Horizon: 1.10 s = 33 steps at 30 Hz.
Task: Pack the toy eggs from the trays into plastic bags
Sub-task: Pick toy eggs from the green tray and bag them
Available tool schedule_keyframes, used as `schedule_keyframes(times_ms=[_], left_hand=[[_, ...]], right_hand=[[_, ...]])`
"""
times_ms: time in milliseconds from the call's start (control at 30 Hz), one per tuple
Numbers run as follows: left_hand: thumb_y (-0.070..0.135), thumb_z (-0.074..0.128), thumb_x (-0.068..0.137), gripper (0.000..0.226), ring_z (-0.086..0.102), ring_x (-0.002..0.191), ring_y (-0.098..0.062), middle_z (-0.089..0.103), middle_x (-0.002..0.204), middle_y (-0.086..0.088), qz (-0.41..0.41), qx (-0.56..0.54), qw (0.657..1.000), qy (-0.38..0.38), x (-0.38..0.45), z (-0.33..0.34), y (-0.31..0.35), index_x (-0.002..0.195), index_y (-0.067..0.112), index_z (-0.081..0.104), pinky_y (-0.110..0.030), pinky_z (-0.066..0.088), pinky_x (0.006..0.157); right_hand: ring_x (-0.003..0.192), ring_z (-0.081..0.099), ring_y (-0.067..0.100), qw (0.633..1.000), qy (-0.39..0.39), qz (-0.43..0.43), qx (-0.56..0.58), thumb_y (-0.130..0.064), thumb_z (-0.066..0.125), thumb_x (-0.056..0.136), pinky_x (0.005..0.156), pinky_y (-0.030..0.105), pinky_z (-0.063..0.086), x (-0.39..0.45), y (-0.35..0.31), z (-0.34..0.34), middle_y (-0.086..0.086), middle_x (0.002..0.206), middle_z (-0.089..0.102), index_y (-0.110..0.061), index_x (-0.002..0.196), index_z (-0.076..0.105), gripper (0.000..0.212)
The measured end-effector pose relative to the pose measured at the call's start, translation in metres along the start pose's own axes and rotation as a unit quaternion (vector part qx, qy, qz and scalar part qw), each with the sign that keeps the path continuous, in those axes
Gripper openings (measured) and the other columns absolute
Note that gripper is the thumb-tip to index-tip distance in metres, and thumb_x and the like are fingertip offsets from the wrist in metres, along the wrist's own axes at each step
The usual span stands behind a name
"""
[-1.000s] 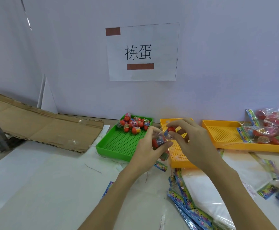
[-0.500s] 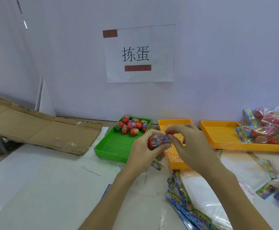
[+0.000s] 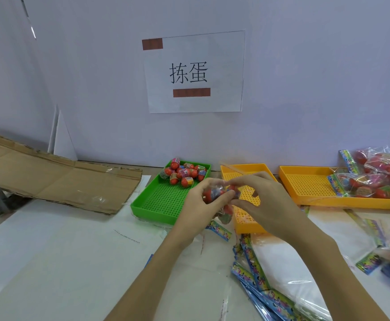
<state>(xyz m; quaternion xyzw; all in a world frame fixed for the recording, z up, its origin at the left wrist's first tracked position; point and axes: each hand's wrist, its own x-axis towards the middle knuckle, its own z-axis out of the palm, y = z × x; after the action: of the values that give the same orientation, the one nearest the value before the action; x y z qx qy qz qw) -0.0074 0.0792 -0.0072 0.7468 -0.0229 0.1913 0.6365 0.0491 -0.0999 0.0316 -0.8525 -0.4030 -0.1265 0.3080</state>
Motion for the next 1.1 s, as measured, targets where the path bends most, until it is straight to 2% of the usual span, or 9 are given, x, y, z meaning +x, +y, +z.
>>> schedule_keyframes(times_ms=[200, 333, 433, 533, 600, 733, 867, 967, 1100], left_hand=[[0.033, 0.077, 0.094, 0.022, 0.066, 0.06, -0.006, 0.073, 0.074, 0.005, -0.017, -0.045, 0.999, 0.01, -0.001, 0.001, 0.004, 0.112, 0.021, 0.073, -0.017, 0.049, 0.052], [0.046, 0.081, 0.084, 0.032, 0.069, 0.071, -0.019, 0.075, 0.087, -0.016, -0.061, -0.124, 0.989, 0.054, -0.001, 0.005, 0.008, 0.107, 0.024, 0.075, -0.025, 0.053, 0.056], [0.041, 0.085, 0.083, 0.032, 0.07, 0.075, -0.022, 0.077, 0.094, -0.014, -0.088, -0.176, 0.978, 0.07, 0.0, 0.005, 0.007, 0.107, 0.024, 0.075, -0.024, 0.051, 0.057], [0.039, 0.087, 0.083, 0.035, 0.07, 0.075, -0.026, 0.077, 0.093, -0.02, -0.091, -0.19, 0.976, 0.064, -0.002, 0.006, 0.006, 0.11, 0.021, 0.072, -0.025, 0.049, 0.055], [0.044, 0.087, 0.081, 0.042, 0.072, 0.08, -0.031, 0.077, 0.096, -0.022, -0.09, -0.171, 0.979, 0.064, -0.002, 0.007, 0.007, 0.111, 0.019, 0.072, -0.028, 0.05, 0.056], [0.049, 0.075, 0.089, 0.04, 0.076, 0.086, -0.024, 0.079, 0.098, -0.012, -0.091, -0.167, 0.978, 0.086, -0.001, 0.01, 0.012, 0.11, 0.015, 0.072, -0.03, 0.06, 0.069], [0.029, 0.059, 0.106, 0.026, 0.075, 0.092, -0.019, 0.08, 0.099, -0.006, -0.085, -0.15, 0.977, 0.126, 0.0, 0.01, 0.011, 0.103, 0.012, 0.078, -0.03, 0.06, 0.076], [0.02, 0.061, 0.105, 0.021, 0.074, 0.1, -0.026, 0.08, 0.104, -0.01, -0.08, -0.157, 0.976, 0.131, 0.0, 0.007, 0.01, 0.106, 0.01, 0.079, -0.032, 0.059, 0.078], [0.018, 0.065, 0.102, 0.019, 0.074, 0.105, -0.028, 0.079, 0.105, -0.013, -0.089, -0.182, 0.97, 0.133, 0.001, 0.004, 0.01, 0.106, 0.008, 0.08, -0.032, 0.06, 0.082]], right_hand=[[0.129, 0.046, 0.014, 1.0, 0.02, 0.001, -0.021, -0.029, 0.07, 0.097, 0.104, 0.04, 0.049, 0.0, -0.005, 0.006, -0.013, 0.126, 0.062, -0.021, 0.134, 0.066, 0.038], [0.136, 0.048, 0.019, 0.989, 0.145, 0.006, 0.009, -0.026, 0.071, 0.097, 0.109, 0.036, 0.047, 0.001, -0.013, 0.009, -0.001, 0.15, 0.053, -0.018, 0.151, 0.049, 0.059], [0.119, 0.059, 0.003, 0.969, 0.178, 0.093, 0.144, -0.038, 0.074, 0.092, 0.093, 0.011, 0.049, 0.001, -0.017, 0.014, -0.012, 0.134, 0.061, -0.024, 0.146, 0.053, 0.059], [0.099, 0.072, 0.003, 0.925, 0.15, 0.14, 0.318, -0.034, 0.074, 0.093, 0.083, 0.016, 0.058, 0.001, -0.016, 0.023, -0.017, 0.101, 0.077, -0.031, 0.109, 0.075, 0.016], [0.091, 0.075, 0.005, 0.902, 0.167, 0.153, 0.367, -0.026, 0.074, 0.094, 0.078, 0.019, 0.06, 0.0, -0.015, 0.028, -0.014, 0.091, 0.079, -0.03, 0.098, 0.079, 0.007], [0.087, 0.075, 0.005, 0.871, 0.182, 0.201, 0.409, -0.022, 0.073, 0.095, 0.072, 0.02, 0.061, -0.001, -0.013, 0.031, -0.011, 0.087, 0.079, -0.027, 0.096, 0.08, 0.009], [0.088, 0.075, 0.007, 0.86, 0.17, 0.242, 0.416, -0.024, 0.07, 0.097, 0.068, 0.02, 0.061, 0.0, -0.015, 0.03, -0.01, 0.087, 0.079, -0.027, 0.094, 0.079, 0.01], [0.09, 0.075, 0.011, 0.851, 0.158, 0.265, 0.425, -0.028, 0.074, 0.094, 0.072, 0.026, 0.063, 0.0, -0.017, 0.028, -0.008, 0.088, 0.078, -0.023, 0.095, 0.079, 0.008], [0.087, 0.074, 0.008, 0.838, 0.129, 0.261, 0.461, -0.033, 0.075, 0.091, 0.069, 0.023, 0.062, -0.001, -0.019, 0.025, -0.006, 0.087, 0.078, -0.02, 0.089, 0.079, 0.014]])
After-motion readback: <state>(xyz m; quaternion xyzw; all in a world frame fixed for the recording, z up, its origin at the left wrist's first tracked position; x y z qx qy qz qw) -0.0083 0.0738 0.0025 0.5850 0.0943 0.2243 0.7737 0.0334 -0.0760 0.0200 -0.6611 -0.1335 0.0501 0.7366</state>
